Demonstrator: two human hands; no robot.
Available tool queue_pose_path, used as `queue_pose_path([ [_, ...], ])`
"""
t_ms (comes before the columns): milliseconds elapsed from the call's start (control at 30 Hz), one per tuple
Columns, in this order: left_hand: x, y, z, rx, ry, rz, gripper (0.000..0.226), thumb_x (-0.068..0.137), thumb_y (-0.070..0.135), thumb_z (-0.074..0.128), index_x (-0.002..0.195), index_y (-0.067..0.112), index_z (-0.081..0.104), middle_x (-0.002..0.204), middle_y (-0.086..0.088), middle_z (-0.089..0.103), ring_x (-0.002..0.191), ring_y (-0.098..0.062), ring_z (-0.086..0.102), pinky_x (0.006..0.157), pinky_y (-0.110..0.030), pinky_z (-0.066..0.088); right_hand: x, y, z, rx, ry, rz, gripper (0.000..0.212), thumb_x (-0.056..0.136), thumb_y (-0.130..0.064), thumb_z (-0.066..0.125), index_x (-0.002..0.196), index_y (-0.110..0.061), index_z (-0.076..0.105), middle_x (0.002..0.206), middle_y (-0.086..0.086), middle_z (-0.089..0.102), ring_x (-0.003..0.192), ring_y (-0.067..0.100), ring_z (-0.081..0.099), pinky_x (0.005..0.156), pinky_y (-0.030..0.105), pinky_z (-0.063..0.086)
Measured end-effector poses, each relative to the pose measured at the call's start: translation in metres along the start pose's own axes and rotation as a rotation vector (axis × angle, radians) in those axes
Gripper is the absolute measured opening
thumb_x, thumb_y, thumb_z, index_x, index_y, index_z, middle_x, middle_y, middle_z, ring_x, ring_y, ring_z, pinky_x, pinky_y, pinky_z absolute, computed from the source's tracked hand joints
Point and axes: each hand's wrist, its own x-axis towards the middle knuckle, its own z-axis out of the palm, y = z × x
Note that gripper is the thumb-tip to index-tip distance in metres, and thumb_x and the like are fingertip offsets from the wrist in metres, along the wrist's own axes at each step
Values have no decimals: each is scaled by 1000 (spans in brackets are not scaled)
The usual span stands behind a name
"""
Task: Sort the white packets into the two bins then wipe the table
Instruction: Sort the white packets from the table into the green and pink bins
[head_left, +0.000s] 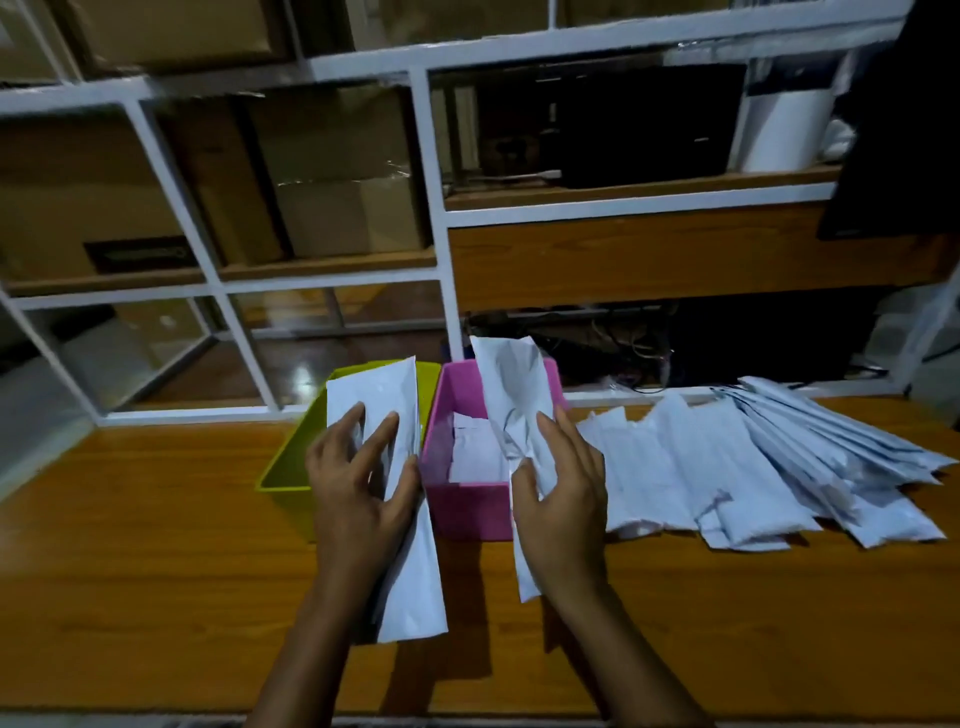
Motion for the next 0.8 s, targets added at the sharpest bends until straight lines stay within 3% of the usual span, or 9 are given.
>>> queue_pose_path([
  [100,28,-40,-12,14,2,5,52,83,47,55,128,22,62,142,-9,47,131,-28,34,98,-37,34,12,-16,45,16,-24,-14,41,91,-21,59,132,-21,56,143,-4,50,127,2,37,102,25,37],
  [200,61,-86,-19,31,-36,14,54,83,50,53,130,25,61,141,-10,47,129,-28,34,97,-37,34,25,-32,93,-7,-50,-19,39,90,-23,62,129,-20,59,142,-2,51,128,13,44,101,27,40],
  [367,116,-165,-6,119,-197,53,58,84,58,47,132,28,59,139,-9,50,128,-27,37,99,-46,40,51,-50,175,-133,-154,-30,40,93,-24,58,133,-23,56,149,-1,42,131,19,38,95,22,32],
  [467,140,-202,17,169,-304,60,54,84,56,49,130,29,60,137,-8,52,127,-27,38,99,-43,40,63,-46,224,-261,-234,7,39,95,-26,54,134,-23,55,152,0,38,132,23,37,98,29,38],
  [567,154,-229,44,276,-435,92,60,79,58,38,126,29,62,132,-11,55,122,-32,42,94,-43,44,70,-31,266,-420,-349,99,39,93,-27,53,131,-22,57,148,2,44,131,29,38,102,39,40],
  [733,163,-261,84,354,-516,65,36,78,56,42,81,23,57,104,-7,58,106,-33,47,79,-43,47,73,-13,307,-690,-486,185,29,90,-30,52,114,-17,64,123,5,58,118,34,44,92,43,45],
  [800,163,-266,93,395,-520,40,35,77,53,44,79,21,57,96,-5,54,104,-31,45,79,-44,45,72,-2,318,-795,-513,188,25,92,-26,52,110,-16,65,120,7,58,120,35,42,94,43,42],
])
